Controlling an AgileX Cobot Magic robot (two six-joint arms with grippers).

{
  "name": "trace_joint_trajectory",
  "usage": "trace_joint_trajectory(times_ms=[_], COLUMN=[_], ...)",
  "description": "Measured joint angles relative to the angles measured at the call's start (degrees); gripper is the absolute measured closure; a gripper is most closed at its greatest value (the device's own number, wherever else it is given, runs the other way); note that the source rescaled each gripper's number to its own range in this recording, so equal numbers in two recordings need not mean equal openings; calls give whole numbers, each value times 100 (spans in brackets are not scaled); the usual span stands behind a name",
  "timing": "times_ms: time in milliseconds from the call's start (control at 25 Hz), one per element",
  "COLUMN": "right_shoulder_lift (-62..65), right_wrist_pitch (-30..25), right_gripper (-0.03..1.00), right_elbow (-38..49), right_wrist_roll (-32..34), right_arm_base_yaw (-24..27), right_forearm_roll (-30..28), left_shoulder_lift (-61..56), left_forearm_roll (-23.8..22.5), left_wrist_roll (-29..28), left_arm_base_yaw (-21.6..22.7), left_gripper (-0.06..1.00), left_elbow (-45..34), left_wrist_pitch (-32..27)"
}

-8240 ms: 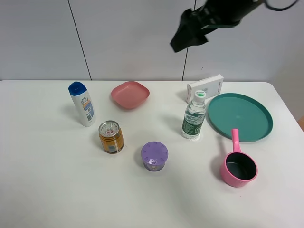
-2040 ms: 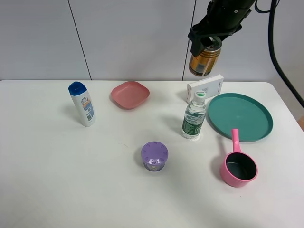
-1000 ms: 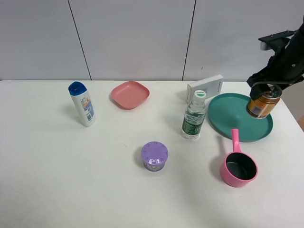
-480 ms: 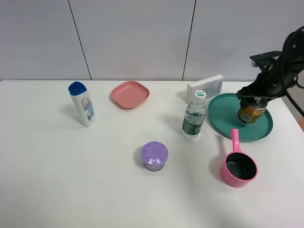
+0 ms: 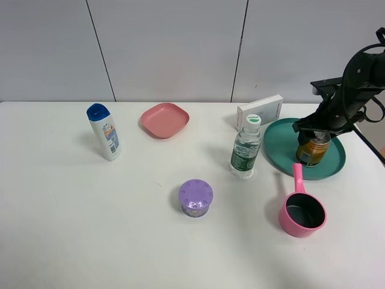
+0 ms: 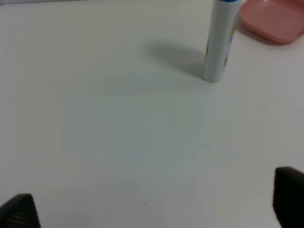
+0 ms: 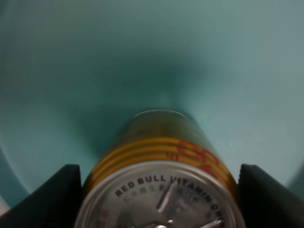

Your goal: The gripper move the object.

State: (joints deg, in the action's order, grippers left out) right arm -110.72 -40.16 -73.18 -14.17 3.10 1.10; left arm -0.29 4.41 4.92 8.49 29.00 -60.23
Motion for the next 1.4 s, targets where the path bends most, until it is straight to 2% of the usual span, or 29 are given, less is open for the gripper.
trace_joint_trajectory(times_ms=[200,240,280,360,440,520,640,760,1000,1120,1400], right_shoulder_lift=[0,0,0,0,0,0,0,76,820,1280,2359], right_wrist_pitch=[-10,-10,2,20,20,0,-62,-456,-2138,-2680,-2899], right_gripper=[97,92,78,30,10,2,-1,-2,-2,-2,-2], right_elbow=[0,0,0,0,0,0,0,-37,-653,-943,-1123], right_wrist_roll=[64,98,168,308,364,364,364,345,56,33,21], right_arm_base_yaw=[0,0,0,0,0,0,0,0,0,0,0], right_forearm_roll=[4,4,4,4,4,4,4,4,4,4,4], left_shoulder_lift=[0,0,0,0,0,0,0,0,0,0,0], left_forearm_roll=[0,0,0,0,0,0,0,0,0,0,0], left_wrist_roll=[0,0,0,0,0,0,0,0,0,0,0], left_arm_base_yaw=[0,0,0,0,0,0,0,0,0,0,0], left_gripper=[-6,-6,-6,-6,-6,-6,-6,-6,-6,-6,-6], left_elbow=[0,0,0,0,0,0,0,0,0,0,0], left_wrist_pitch=[0,0,0,0,0,0,0,0,0,0,0])
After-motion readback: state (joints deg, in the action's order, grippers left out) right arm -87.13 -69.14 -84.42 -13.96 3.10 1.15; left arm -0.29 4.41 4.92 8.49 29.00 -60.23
